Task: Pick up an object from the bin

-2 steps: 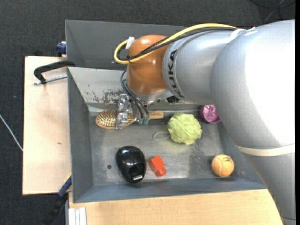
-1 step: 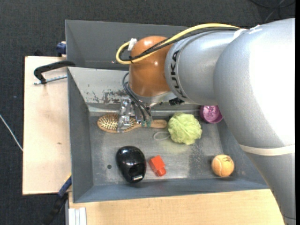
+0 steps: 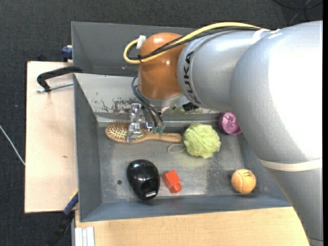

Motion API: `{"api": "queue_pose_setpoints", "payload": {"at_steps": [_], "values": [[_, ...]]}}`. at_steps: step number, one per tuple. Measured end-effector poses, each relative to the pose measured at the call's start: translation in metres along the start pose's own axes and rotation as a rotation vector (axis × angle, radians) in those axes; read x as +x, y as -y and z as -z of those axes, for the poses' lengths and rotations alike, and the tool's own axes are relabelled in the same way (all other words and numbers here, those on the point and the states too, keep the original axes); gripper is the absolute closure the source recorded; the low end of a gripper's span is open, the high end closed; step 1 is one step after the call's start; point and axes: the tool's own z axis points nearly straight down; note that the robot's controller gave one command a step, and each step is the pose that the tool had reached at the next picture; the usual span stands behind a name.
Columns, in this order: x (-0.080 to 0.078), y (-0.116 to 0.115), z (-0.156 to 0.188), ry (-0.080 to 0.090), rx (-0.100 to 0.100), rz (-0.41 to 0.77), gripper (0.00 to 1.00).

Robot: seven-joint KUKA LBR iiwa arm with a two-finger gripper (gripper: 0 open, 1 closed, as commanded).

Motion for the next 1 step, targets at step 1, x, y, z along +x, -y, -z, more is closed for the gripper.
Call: {"api": "queue_pose_setpoints", "payload": {"at_steps": [1], "values": [[0.0088,0.0037,0.0189,-0.004,0.000,0.003,1.00]]}}
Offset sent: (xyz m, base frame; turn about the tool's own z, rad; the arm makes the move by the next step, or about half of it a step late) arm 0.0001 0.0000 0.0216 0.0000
